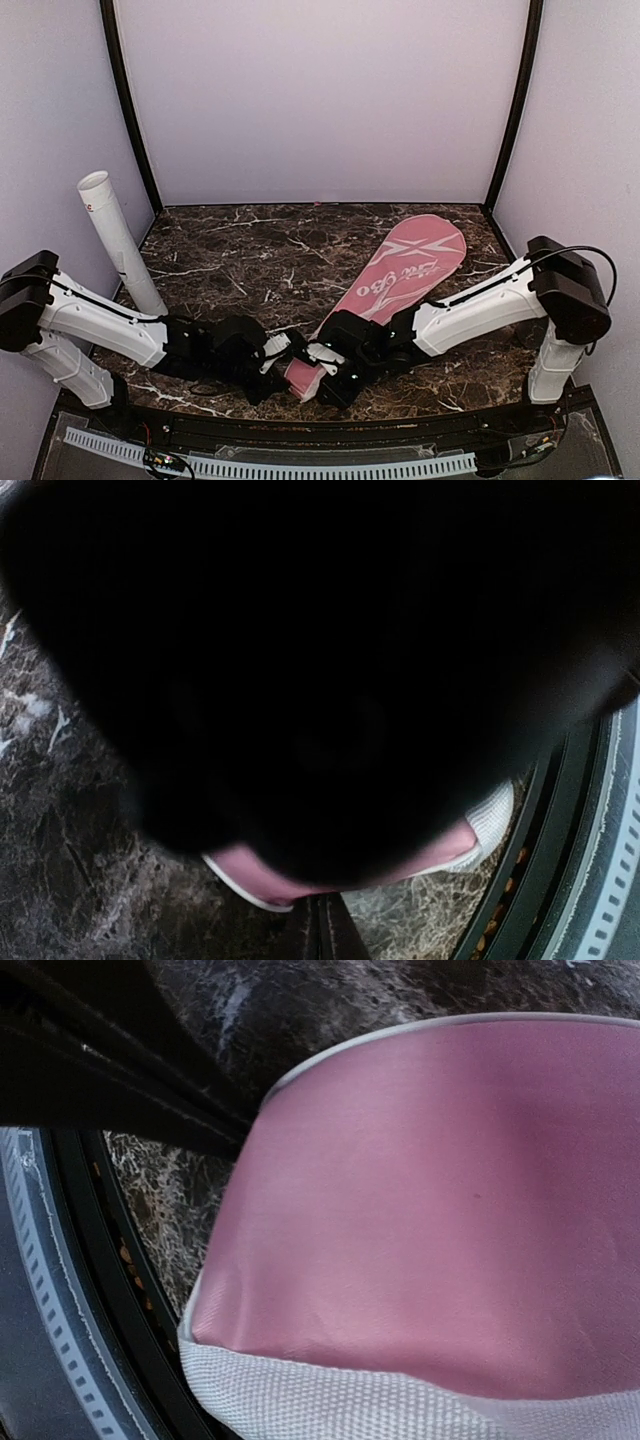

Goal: Pack up the badminton gear

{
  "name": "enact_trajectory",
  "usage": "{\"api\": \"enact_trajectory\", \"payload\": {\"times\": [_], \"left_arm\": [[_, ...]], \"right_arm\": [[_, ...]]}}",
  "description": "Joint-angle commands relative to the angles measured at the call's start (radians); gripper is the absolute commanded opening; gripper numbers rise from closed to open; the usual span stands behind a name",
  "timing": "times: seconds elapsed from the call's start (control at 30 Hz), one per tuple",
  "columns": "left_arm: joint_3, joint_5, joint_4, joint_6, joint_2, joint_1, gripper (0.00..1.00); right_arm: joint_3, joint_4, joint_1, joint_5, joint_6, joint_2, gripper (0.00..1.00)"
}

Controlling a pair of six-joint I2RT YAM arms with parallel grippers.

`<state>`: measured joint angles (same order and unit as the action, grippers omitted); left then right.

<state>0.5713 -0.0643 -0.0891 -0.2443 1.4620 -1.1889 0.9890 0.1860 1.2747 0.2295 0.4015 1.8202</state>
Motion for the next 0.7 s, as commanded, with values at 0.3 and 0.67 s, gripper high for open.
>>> {"api": "enact_trajectory", "payload": {"times": [0.3, 0.67], "left_arm": [[-0.019, 0.006, -0.097, -0.029, 0.018, -0.005, 0.03], [-0.063, 0.049, -0.14, -0.071, -0.108, -0.005, 0.44]], "right_arm": [[0.027, -0.175, 0.068, 0.169, 0.041, 0.068, 0.0], [-0.024, -0.221, 0.058, 0.099, 0.079, -0.012, 0.38]]}}
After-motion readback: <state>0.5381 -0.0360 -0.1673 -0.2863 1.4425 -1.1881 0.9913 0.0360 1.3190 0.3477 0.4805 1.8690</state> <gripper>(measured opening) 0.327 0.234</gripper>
